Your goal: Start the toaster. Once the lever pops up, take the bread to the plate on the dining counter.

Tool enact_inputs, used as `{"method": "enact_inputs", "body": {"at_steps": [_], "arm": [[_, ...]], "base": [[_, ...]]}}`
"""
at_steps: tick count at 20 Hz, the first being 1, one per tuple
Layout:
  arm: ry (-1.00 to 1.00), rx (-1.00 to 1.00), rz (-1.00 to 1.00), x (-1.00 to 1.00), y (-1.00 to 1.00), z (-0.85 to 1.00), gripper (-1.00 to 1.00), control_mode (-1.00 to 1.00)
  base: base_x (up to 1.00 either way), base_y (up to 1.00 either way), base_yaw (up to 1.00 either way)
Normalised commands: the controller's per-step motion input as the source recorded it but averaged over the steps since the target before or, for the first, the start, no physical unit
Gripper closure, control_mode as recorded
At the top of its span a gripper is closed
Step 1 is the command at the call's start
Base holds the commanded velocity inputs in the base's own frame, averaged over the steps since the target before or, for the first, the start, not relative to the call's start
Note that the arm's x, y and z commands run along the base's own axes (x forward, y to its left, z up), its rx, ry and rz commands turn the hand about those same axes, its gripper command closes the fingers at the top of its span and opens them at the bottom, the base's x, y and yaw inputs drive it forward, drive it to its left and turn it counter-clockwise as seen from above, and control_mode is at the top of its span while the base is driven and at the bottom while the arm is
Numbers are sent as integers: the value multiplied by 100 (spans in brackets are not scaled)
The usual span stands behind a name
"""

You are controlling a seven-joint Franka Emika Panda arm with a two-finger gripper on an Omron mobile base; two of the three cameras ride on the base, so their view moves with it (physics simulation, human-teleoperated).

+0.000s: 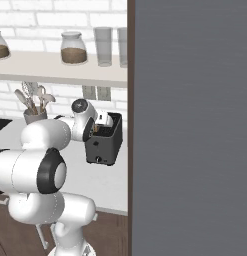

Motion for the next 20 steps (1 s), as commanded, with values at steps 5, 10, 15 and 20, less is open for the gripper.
{"method": "enact_inputs", "body": {"at_steps": [5, 10, 15, 20], "arm": [[0, 0, 0, 0, 0, 0, 100, -100], [-8, 0, 0, -18, 0, 1, 100, -100], [-20, 0, 0, -36, -2, 40, 100, -100], [-25, 0, 1, -46, -1, 56, 100, -100]], "base": [[0, 0, 0], [0, 0, 0], [0, 0, 0], [0, 0, 0]]}}
